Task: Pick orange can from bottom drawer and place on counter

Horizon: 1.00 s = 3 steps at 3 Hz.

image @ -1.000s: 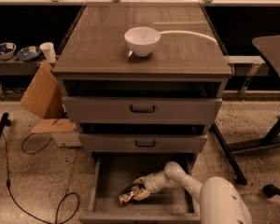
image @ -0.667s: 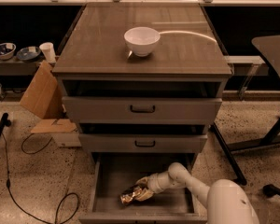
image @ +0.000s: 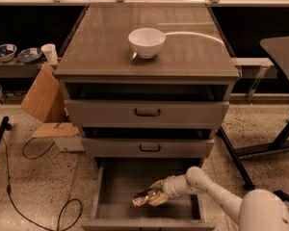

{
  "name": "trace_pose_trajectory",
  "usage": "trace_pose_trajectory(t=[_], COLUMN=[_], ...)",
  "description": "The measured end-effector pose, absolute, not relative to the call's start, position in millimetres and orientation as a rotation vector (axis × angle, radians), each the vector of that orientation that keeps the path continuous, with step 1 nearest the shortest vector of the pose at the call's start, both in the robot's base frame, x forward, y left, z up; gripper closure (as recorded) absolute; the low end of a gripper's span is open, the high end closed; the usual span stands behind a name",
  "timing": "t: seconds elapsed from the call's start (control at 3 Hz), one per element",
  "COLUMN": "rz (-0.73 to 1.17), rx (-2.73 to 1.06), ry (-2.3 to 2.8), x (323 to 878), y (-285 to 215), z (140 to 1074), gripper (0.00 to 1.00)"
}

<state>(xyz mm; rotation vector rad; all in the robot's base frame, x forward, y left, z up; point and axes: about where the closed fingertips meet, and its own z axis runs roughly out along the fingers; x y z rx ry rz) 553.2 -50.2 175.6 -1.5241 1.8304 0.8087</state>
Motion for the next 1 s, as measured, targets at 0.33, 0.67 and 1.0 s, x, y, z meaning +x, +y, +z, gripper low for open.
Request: trace_pose_trajectory(t=[0.33,0.67,1.0], rz=[0.764,0.705,0.622], rx=[-1.508,-1.525,-1.566], ry=[1.867,1.891,1.906], x=[555,562,568], y=[-74,-88,-93], z=[217,274,345], gripper=[1.00,1.00,1.00])
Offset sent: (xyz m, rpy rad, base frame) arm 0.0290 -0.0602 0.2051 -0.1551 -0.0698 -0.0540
